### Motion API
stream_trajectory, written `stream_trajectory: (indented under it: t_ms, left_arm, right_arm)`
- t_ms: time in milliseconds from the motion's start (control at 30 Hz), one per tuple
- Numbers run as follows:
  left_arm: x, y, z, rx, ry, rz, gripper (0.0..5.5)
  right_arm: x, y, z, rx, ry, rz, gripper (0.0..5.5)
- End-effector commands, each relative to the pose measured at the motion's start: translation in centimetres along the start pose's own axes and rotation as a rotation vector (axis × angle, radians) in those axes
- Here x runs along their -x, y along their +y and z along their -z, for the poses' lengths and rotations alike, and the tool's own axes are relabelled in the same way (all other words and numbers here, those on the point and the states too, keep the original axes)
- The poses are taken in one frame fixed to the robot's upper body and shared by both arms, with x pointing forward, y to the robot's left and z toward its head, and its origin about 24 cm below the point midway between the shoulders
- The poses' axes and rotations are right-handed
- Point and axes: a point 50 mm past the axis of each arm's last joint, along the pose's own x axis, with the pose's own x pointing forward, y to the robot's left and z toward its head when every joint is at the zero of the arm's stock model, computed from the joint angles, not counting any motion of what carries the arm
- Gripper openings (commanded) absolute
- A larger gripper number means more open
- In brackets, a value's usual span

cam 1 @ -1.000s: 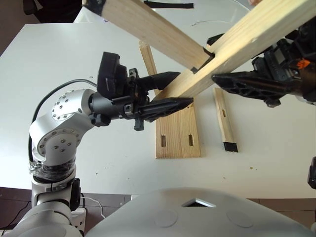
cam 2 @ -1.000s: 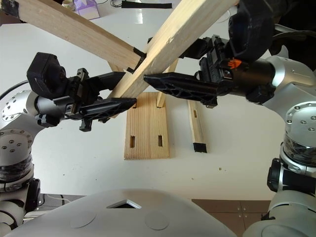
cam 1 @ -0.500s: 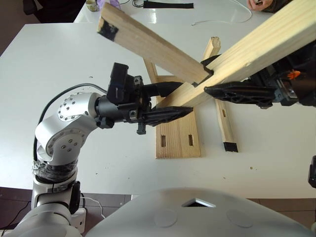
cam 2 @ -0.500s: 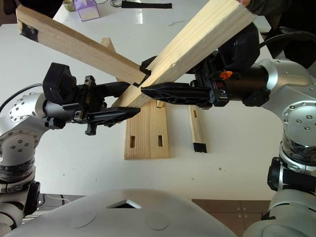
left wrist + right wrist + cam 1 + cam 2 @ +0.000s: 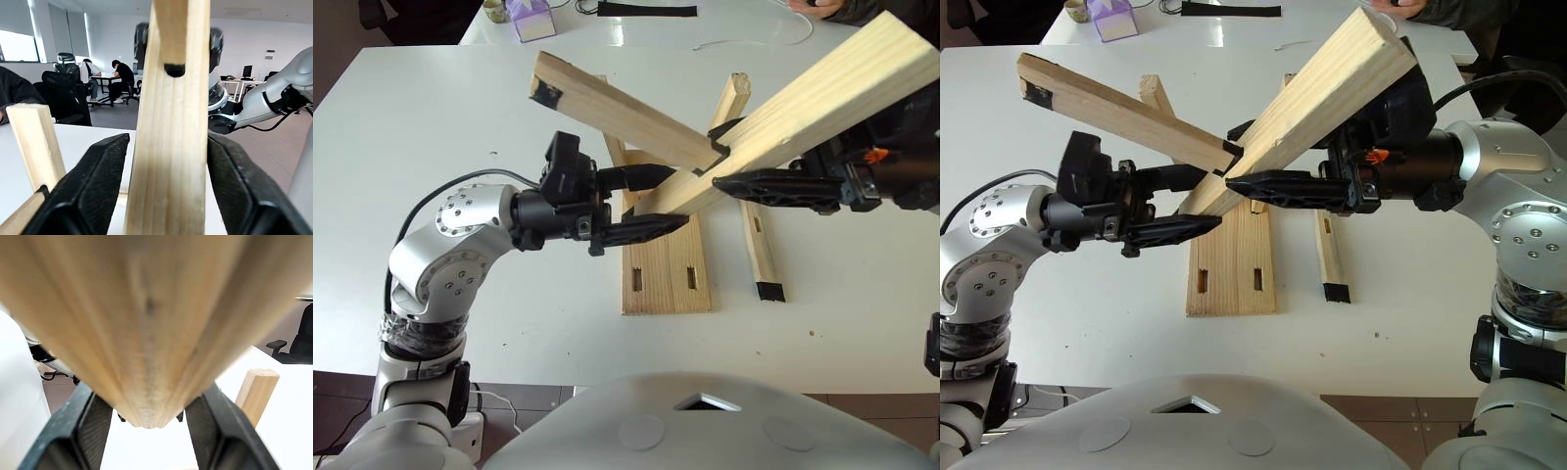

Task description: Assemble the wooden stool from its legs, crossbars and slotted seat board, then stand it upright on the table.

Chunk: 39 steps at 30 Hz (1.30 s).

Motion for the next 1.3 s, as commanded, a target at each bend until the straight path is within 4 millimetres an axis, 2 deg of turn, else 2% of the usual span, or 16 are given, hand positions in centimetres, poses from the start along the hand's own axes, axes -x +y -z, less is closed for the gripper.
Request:
stream_trajectory:
  t_ms: [33, 167, 367, 433, 567, 800, 1100, 1300]
  left_arm:
    - [0.9, 1.7, 2.4, -0.059, 0.158, -0.132, 3.43]
    - [2.5, 1.7, 4.2, -0.042, 0.225, -0.163, 3.43]
    - [5.9, 0.3, 6.3, 0.0, 0.316, -0.237, 3.43]
    - [7.0, 0.0, 6.8, 0.013, 0.343, -0.258, 3.43]
    - [8.8, -0.1, 7.5, 0.026, 0.39, -0.314, 3.43]
    - [8.9, -0.2, 8.1, 0.038, 0.393, -0.304, 3.43]
    - [9.5, 0.4, 8.2, 0.037, 0.412, -0.3, 3.43]
    - [9.0, 0.3, 8.0, 0.043, 0.382, -0.289, 3.43]
  right_arm:
    - [0.1, 0.2, -0.6, 0.04, -0.026, 0.001, 2.04]
    - [0.6, 0.3, -0.6, 0.05, -0.02, 0.03, 2.04]
    - [2.9, 0.5, -0.8, 0.052, 0.027, 0.122, 2.04]
    - [3.6, 0.9, 0.0, 0.034, 0.078, 0.139, 2.04]
    - [4.4, 1.6, 3.0, 0.02, 0.249, 0.156, 2.04]
    - [3.5, 2.6, 6.7, 0.09, 0.375, 0.111, 2.04]
    - [2.4, 3.5, 7.9, 0.096, 0.344, 0.084, 2.04]
    - [3.7, 3.4, 9.4, 0.057, 0.437, 0.084, 2.04]
